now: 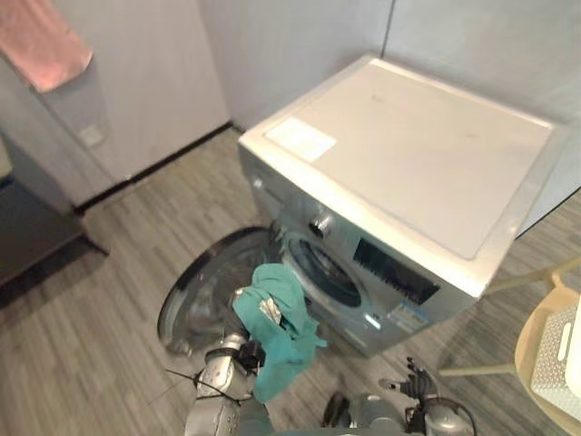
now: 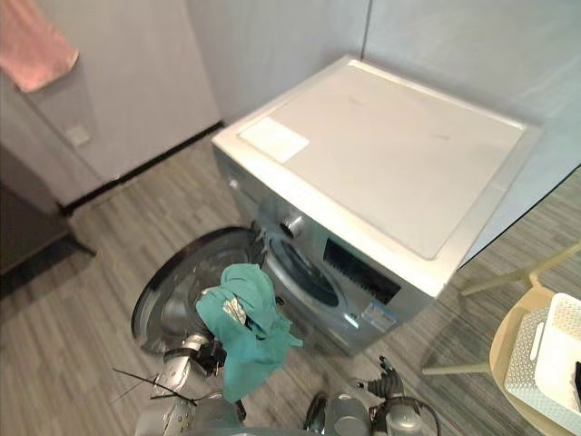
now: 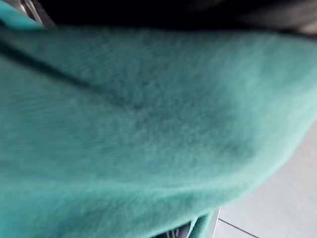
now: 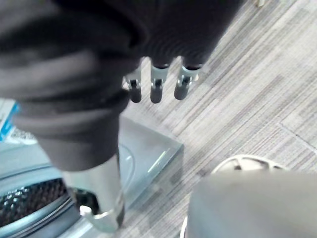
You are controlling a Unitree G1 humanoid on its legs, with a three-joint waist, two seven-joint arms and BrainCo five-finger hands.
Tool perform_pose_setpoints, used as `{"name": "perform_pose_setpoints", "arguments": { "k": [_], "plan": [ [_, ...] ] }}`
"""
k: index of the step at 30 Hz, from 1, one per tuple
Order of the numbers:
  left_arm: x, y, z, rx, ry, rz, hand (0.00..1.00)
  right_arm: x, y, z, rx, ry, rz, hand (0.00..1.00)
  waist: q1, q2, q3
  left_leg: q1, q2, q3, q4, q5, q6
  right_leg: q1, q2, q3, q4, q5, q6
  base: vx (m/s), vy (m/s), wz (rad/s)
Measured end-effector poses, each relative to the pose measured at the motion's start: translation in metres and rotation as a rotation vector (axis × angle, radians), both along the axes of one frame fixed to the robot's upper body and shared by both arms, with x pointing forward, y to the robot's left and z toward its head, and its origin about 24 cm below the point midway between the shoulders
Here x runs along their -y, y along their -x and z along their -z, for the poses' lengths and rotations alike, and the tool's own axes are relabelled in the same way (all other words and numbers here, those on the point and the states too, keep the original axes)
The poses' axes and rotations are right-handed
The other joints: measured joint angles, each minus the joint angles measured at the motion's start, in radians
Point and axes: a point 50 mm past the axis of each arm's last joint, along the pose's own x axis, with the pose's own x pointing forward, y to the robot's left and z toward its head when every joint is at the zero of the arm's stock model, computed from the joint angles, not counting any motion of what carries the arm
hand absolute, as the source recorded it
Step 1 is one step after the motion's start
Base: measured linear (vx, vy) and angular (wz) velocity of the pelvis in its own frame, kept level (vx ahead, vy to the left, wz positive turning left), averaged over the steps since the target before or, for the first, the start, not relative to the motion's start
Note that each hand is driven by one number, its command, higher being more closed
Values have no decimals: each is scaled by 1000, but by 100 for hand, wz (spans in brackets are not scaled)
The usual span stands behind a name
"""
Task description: Pick up the laundry basket with both hands and put the clothes into the washing machine.
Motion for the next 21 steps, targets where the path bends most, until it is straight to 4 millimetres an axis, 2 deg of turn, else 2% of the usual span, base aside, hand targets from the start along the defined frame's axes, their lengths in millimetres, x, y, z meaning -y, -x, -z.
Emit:
{"name": "perform_pose_setpoints", "arguments": {
  "k": [3, 5, 6, 7, 8, 9, 10, 11, 12, 14, 15, 16, 18, 19, 21],
  "plan": [
    [-2, 4, 12, -54, 2, -8, 100, -1, 0, 1, -9, 1, -3, 0, 17, -7, 4, -48, 5, -27, -151, -14, 8, 1, -3, 130, -28, 10, 33, 297, 191, -130],
    [-1, 7, 27, -121, 21, 4, 100, -9, -8, -1, 7, -12, -30, 0, 23, -9, 4, -25, -56, -128, -570, -5, -6, -26, -8, 240, -65, 46, 92, 244, 289, -148],
    [0, 6, 31, -136, 29, 8, 100, -12, -10, -1, 13, -14, -35, 0, 24, -9, 4, -18, -79, -163, -679, 9, -27, -43, -14, 265, -65, 53, 104, 303, 451, -139],
    [4, 3, 38, -168, 43, 19, 100, -14, -16, -3, 33, -11, -42, 0, 23, -2, 3, -4, -111, -214, -860, 78, -75, -85, -21, 311, -56, 70, 135, 316, 542, -139],
    [11, -3, 44, -194, 61, 32, 100, -14, -27, -6, 63, -9, -47, 0, 12, 25, 13, 1, -119, -232, -955, 196, -142, -129, -16, 358, -51, 81, 170, 297, 548, -129],
    [10, -10, 44, -196, 61, 35, 100, -20, -37, -9, 89, -21, -44, 0, 6, 2, 33, -5, -132, -211, -951, 184, -153, -149, -34, 380, -45, 82, 194, 160, 364, -96],
    [7, -26, 41, -183, 51, 37, 100, -30, -53, -16, 143, -50, -33, 0, -9, -42, 67, -24, -166, -179, -940, 183, -140, -200, -71, 414, -44, 102, 224, 46, 357, -80],
    [5, -44, 32, -147, 45, 23, 100, -44, -70, -23, 211, -108, -10, 0, -5, -77, 91, -66, -193, -127, -927, 163, -108, -260, -100, 467, -52, 133, 246, 15, 426, -87],
    [8, -60, 20, -102, 43, 28, 100, -54, -88, -33, 269, -144, -18, 0, -10, -87, 111, -114, -210, -86, -905, 147, -82, -316, -124, 499, -79, 179, 259, -4, 430, -94],
    [12, -75, 5, -38, 44, 18, 100, -66, -115, -50, 349, -166, -58, 0, -4, -77, 159, -143, -216, -37, -882, 127, -52, -349, -142, 492, -129, 257, 255, -32, 271, -81],
    [16, -86, -6, 6, 57, 17, 100, -79, -133, -65, 423, -185, -106, 0, 12, -69, 177, -185, -217, 6, -850, 114, -32, -403, -158, 471, -141, 306, 248, -70, 285, -77],
    [23, -97, -18, 47, 65, 23, 100, -88, -145, -77, 481, -198, -143, 0, 10, -56, 191, -234, -227, 15, -815, 102, -14, -446, -178, 451, -140, 321, 249, -80, 298, -47],
    [32, -111, -34, 96, 97, 15, 100, -99, -157, -91, 546, -232, -158, 0, 8, -41, 231, -286, -231, 10, -766, 93, 1, -475, -191, 450, -134, 323, 252, -82, 182, 3],
    [39, -125, -55, 162, 128, 5, 100, -117, -167, -106, 606, -310, -161, 0, 15, -40, 260, -372, -212, 1, -703, 90, 5, -538, -188, 437, -105, 323, 253, -110, 76, 5],
    [42, -133, -69, 205, 147, 1, 100, -127, -173, -120, 668, -355, -174, 0, 18, -41, 279, -438, -190, -1, -656, 88, 7, -599, -177, 432, -64, 323, 253, -128, 10, -5]
  ]
}}
